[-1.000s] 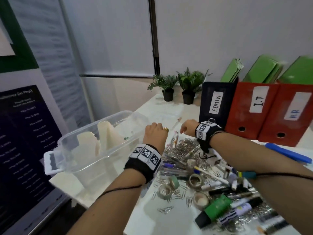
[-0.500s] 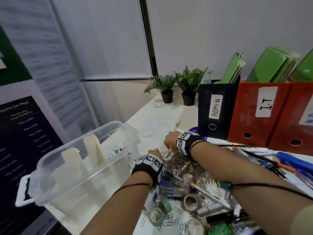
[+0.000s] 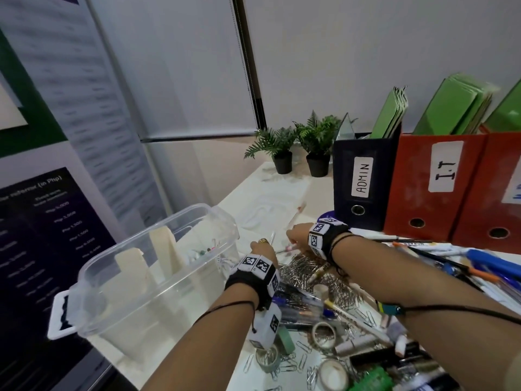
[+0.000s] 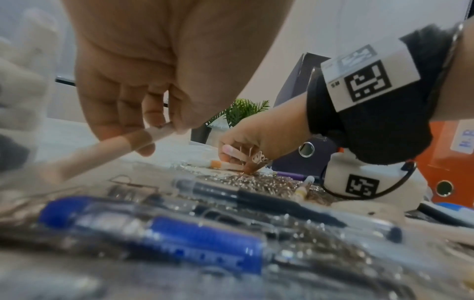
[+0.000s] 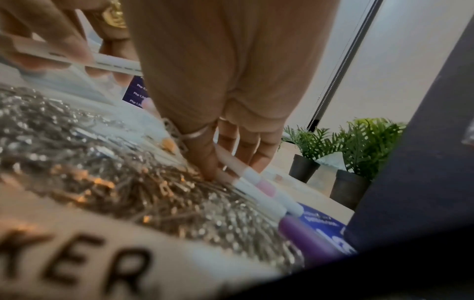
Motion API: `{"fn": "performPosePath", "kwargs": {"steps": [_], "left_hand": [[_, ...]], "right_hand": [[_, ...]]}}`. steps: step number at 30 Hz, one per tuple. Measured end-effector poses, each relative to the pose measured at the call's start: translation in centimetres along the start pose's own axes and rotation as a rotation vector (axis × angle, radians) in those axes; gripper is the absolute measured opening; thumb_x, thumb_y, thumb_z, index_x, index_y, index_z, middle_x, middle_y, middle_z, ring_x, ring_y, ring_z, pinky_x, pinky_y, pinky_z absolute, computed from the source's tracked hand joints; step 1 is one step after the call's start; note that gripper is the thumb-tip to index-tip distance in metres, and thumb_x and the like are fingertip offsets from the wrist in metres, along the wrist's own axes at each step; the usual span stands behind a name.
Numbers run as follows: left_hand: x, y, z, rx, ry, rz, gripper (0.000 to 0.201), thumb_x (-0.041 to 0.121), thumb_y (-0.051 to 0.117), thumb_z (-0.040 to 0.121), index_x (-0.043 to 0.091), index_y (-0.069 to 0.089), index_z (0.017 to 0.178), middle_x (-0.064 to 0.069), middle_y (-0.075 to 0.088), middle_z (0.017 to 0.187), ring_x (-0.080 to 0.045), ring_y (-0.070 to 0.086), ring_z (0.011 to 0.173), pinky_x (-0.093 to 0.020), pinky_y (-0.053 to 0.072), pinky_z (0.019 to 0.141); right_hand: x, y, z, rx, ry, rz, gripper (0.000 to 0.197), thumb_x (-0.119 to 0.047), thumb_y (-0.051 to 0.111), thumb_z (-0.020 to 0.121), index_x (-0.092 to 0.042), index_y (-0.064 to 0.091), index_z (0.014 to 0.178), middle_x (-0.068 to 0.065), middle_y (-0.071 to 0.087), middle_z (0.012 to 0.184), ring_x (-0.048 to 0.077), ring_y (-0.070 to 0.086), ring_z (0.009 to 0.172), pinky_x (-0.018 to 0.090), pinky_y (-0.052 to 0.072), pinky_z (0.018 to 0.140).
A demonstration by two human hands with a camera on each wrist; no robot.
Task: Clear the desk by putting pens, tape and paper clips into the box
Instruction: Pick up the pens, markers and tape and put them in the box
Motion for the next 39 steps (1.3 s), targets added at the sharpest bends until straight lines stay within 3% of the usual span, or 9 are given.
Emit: {"fn": "performPosePath", "kwargs": {"steps": [3, 6, 11, 16, 21, 25, 32, 37, 39], "left_hand": [[-0.5, 0.1, -0.4, 0.002, -0.015, -0.054, 0.036, 0.008, 0.045, 0.096, -0.001, 0.036, 0.13, -0.016, 0.045, 0.133, -0.024, 0.05, 0.122, -0.024, 0.043, 0.084], [-0.6, -1.6, -1.2, 0.046, 0.005, -0.162, 0.031, 0.007, 0.043, 0.096, -0.002, 0.039, 0.126, -0.016, 0.054, 0.126, -0.027, 0.057, 0.115, -0.029, 0.047, 0.09], [-2.5, -9.1, -5.3, 0.464, 0.005, -0.53, 0.04, 0.009, 0.04, 0.097, 0.009, 0.03, 0.135, -0.01, 0.061, 0.094, -0.026, 0.061, 0.089, -0.03, 0.046, 0.073], [-9.2, -14.1, -9.0, 0.781, -0.12, -0.746, 0.014, 0.018, 0.048, 0.095, 0.019, 0.06, 0.102, -0.005, 0.066, 0.093, -0.023, 0.061, 0.083, -0.029, 0.049, 0.072], [-14.4, -12.5, -7.3, 0.599, -0.263, -0.727, 0.023, 0.015, 0.059, 0.09, 0.008, 0.066, 0.11, -0.015, 0.066, 0.114, -0.029, 0.06, 0.109, -0.03, 0.046, 0.094], [-14.2, -9.6, -7.0, 0.328, -0.179, -0.469, 0.035, 0.021, 0.05, 0.094, 0.011, 0.056, 0.127, -0.01, 0.056, 0.132, -0.027, 0.05, 0.123, -0.03, 0.037, 0.102], [-14.7, -7.3, -9.3, 0.206, -0.155, -0.264, 0.044, 0.022, 0.029, 0.101, 0.007, 0.035, 0.141, -0.014, 0.041, 0.143, -0.032, 0.04, 0.129, -0.036, 0.031, 0.107], [-14.7, -6.2, -10.0, 0.303, -0.142, -0.337, 0.053, 0.03, 0.025, 0.101, 0.012, 0.014, 0.149, -0.017, 0.035, 0.143, -0.033, 0.035, 0.13, -0.043, 0.031, 0.106], [-14.6, -6.1, -10.1, 0.293, -0.128, -0.365, 0.052, 0.03, 0.026, 0.101, 0.015, 0.014, 0.149, -0.016, 0.036, 0.142, -0.033, 0.034, 0.13, -0.045, 0.032, 0.105]], "right_hand": [[0.3, -0.1, -0.6, -0.034, 0.073, 0.033, 0.01, -0.016, 0.055, 0.092, -0.006, 0.053, 0.095, 0.006, 0.057, 0.081, 0.021, 0.051, 0.075, 0.032, 0.045, 0.079], [0.4, -0.2, -1.4, -0.013, 0.082, 0.076, 0.044, -0.005, 0.054, 0.091, -0.002, 0.041, 0.132, 0.016, 0.056, 0.126, 0.028, 0.056, 0.107, 0.035, 0.044, 0.092], [0.6, -3.3, -2.8, 0.162, 0.103, 0.251, 0.033, -0.004, 0.036, 0.097, -0.002, 0.04, 0.13, 0.017, 0.051, 0.13, 0.029, 0.051, 0.12, 0.027, 0.027, 0.079], [-1.7, -7.9, -5.3, 0.389, -0.028, 0.555, 0.039, -0.004, 0.036, 0.097, -0.004, 0.04, 0.136, 0.021, 0.052, 0.129, 0.034, 0.054, 0.113, 0.037, 0.042, 0.091], [-5.9, -13.1, -8.3, 0.602, -0.176, 0.951, 0.016, -0.006, 0.042, 0.097, -0.007, 0.048, 0.112, 0.001, 0.054, 0.076, 0.022, 0.055, 0.068, 0.033, 0.05, 0.063], [-9.9, -15.3, -8.9, 0.568, -0.226, 0.989, 0.007, -0.012, 0.053, 0.094, -0.007, 0.052, 0.098, 0.007, 0.059, 0.084, 0.024, 0.064, 0.073, 0.032, 0.057, 0.065], [-14.6, -16.0, -7.2, 0.498, -0.082, 0.741, 0.023, -0.023, 0.059, 0.091, -0.011, 0.052, 0.072, 0.006, 0.059, 0.08, 0.022, 0.062, 0.076, 0.03, 0.054, 0.074], [-15.6, -16.6, -6.5, 0.542, 0.008, 0.52, 0.035, -0.028, 0.053, 0.094, -0.005, 0.056, 0.121, 0.012, 0.065, 0.098, 0.027, 0.062, 0.102, 0.031, 0.046, 0.083], [-15.7, -16.3, -6.0, 0.527, 0.015, 0.522, 0.033, -0.029, 0.055, 0.093, -0.004, 0.059, 0.114, 0.012, 0.068, 0.1, 0.027, 0.064, 0.1, 0.031, 0.047, 0.085]]}}
Point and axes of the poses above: each hand's wrist, its own z-axis towards the middle knuckle, its own y-axis out of the palm, x = y × z, the point moved 5 cm from there along z, towards the middle knuckle
